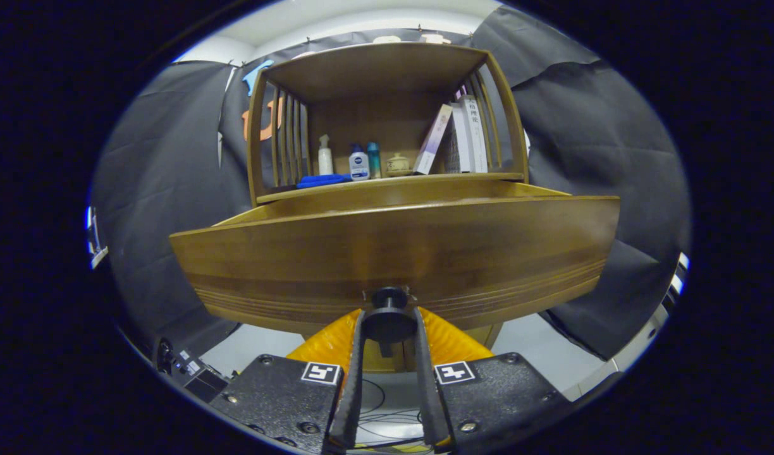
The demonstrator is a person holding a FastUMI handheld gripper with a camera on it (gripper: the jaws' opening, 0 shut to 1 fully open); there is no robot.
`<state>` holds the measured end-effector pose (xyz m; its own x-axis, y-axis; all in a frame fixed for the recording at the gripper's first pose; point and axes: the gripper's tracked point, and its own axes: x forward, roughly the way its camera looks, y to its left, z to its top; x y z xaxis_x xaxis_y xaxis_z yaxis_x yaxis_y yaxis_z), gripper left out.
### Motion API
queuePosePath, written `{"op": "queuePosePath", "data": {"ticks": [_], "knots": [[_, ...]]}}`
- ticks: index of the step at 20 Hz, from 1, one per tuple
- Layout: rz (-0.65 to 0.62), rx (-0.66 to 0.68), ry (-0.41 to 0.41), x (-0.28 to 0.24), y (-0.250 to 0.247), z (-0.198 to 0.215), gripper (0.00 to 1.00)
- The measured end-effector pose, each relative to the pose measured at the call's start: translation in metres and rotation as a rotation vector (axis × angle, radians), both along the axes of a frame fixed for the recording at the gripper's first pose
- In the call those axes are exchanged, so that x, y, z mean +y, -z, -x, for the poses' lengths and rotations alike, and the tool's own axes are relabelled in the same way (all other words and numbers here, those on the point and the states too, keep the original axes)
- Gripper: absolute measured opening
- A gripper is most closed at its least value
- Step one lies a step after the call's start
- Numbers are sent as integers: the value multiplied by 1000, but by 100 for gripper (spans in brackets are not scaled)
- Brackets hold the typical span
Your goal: Pull open the drawer, take out the items inside it, and place them on the countertop above the cabinet.
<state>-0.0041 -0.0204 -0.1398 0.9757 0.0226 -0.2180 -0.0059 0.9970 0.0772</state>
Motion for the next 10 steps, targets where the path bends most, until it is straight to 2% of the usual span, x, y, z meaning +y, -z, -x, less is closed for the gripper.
{"op": "queuePosePath", "data": {"ticks": [5,7,10], "knots": [[14,16,6,-1,2,1,41],[26,9,21,-8,-1,8,50],[34,-16,47,-24,-10,19,100]]}}
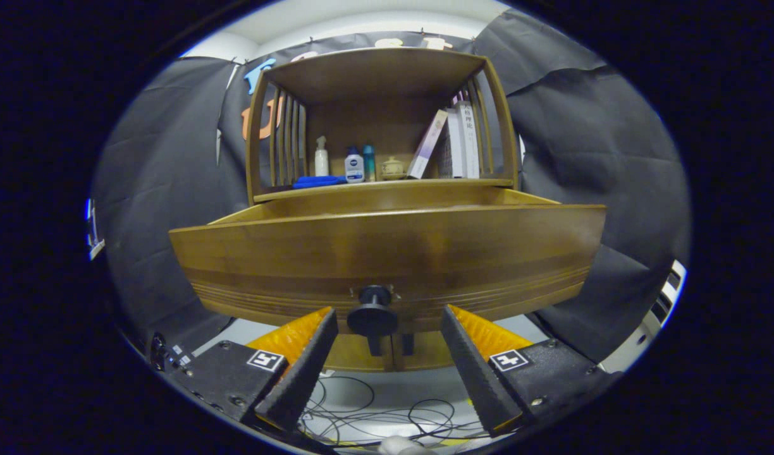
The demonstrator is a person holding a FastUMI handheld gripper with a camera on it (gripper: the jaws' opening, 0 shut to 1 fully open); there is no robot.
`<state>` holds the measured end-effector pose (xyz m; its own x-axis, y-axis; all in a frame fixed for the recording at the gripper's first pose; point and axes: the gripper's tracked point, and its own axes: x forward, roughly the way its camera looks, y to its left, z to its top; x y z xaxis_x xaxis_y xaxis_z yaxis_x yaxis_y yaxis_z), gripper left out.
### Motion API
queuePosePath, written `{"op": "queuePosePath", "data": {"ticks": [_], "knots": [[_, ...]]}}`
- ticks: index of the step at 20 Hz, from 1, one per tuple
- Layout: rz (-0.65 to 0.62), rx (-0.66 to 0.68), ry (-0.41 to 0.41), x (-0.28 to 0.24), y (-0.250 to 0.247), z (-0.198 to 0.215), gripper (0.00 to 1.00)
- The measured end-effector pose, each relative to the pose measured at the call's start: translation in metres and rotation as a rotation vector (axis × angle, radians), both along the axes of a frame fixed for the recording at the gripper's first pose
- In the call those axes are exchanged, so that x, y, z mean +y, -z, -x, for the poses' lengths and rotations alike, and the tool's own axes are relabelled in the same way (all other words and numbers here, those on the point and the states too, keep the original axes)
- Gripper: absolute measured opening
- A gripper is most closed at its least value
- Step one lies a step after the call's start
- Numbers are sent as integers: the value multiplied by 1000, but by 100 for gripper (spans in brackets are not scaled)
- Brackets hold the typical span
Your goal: Pull open the drawer, take out the items inside it, and place them on the countertop above the cabinet.
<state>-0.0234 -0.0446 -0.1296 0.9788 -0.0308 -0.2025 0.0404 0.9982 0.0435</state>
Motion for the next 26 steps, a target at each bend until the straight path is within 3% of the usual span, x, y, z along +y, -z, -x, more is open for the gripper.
{"op": "queuePosePath", "data": {"ticks": [11,20,26], "knots": [[-64,-44,-21,-11,-103,7,100],[-23,-28,-8,-24,-207,-82,100],[115,192,-36,1,-186,-149,100]]}}
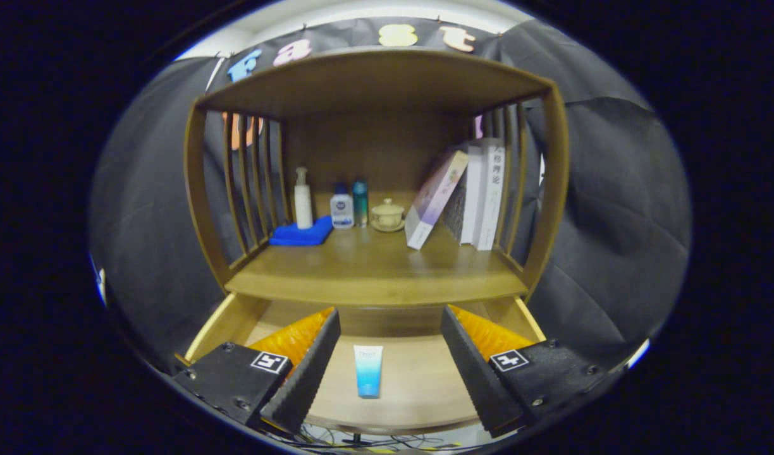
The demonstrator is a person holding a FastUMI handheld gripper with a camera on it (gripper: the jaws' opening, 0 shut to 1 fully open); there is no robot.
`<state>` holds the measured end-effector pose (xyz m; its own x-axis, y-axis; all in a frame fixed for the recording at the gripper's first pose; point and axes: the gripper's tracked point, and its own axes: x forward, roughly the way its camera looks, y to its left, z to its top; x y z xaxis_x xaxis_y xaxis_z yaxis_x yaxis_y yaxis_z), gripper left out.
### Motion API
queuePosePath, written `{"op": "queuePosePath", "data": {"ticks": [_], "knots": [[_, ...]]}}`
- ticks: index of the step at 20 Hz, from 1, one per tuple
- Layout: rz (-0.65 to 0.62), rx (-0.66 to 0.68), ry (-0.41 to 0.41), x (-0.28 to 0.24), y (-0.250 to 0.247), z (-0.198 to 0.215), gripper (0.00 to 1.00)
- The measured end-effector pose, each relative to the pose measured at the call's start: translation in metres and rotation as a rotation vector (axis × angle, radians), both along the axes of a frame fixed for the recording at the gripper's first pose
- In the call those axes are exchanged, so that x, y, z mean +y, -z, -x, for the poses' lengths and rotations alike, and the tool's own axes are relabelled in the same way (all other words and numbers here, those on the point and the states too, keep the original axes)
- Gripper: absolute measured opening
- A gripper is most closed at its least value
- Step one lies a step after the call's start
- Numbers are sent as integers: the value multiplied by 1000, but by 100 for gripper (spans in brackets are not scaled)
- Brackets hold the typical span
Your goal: Pull open the drawer, take out the items inside it, and place them on the countertop above the cabinet.
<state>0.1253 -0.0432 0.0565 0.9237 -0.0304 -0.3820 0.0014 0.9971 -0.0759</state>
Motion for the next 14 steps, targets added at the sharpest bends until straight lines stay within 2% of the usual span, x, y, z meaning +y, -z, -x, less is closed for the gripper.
{"op": "queuePosePath", "data": {"ticks": [4,7,10,14], "knots": [[12,242,-29,23,44,-29,100],[-21,377,-3,23,73,-47,100],[-20,488,25,17,99,-50,100],[-45,671,28,18,135,-32,98]]}}
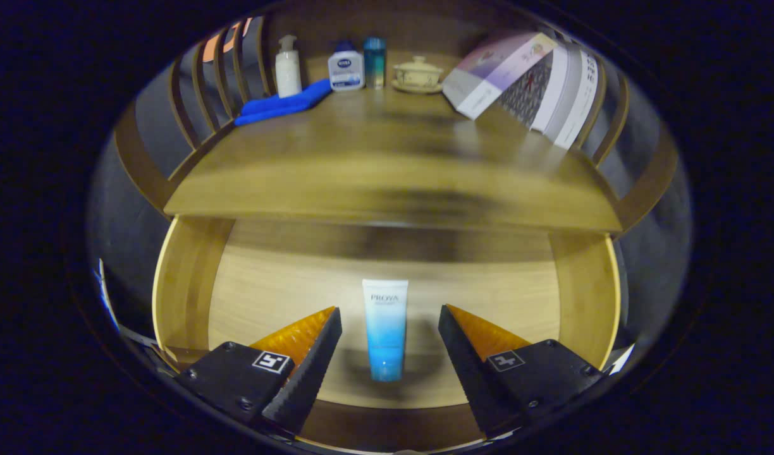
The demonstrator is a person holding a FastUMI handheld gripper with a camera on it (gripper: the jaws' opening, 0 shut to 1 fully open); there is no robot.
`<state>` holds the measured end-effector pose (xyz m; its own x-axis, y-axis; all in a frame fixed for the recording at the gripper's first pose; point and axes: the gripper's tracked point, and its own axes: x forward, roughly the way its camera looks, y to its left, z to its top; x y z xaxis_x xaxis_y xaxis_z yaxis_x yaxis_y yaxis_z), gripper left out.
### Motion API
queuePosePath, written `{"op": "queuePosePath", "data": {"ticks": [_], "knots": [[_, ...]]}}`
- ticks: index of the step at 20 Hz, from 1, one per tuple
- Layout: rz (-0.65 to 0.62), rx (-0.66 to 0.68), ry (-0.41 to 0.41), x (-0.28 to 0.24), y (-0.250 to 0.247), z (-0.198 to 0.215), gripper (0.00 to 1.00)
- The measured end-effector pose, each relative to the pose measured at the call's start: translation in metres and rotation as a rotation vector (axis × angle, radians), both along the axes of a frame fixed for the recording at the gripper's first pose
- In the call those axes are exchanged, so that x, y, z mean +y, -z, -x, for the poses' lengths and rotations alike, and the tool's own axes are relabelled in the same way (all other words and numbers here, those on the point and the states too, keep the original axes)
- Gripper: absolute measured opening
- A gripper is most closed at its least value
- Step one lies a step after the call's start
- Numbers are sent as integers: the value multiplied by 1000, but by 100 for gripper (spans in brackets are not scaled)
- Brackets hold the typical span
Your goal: Pull open the drawer, take out the items inside it, and place them on the countertop above the cabinet.
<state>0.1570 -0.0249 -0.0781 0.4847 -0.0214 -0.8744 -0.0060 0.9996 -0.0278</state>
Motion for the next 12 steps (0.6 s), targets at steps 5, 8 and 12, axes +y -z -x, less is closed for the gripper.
{"op": "queuePosePath", "data": {"ticks": [5,8,12], "knots": [[-22,146,23,0,25,7,89],[-33,211,29,1,36,14,73],[2,261,39,-4,50,20,72]]}}
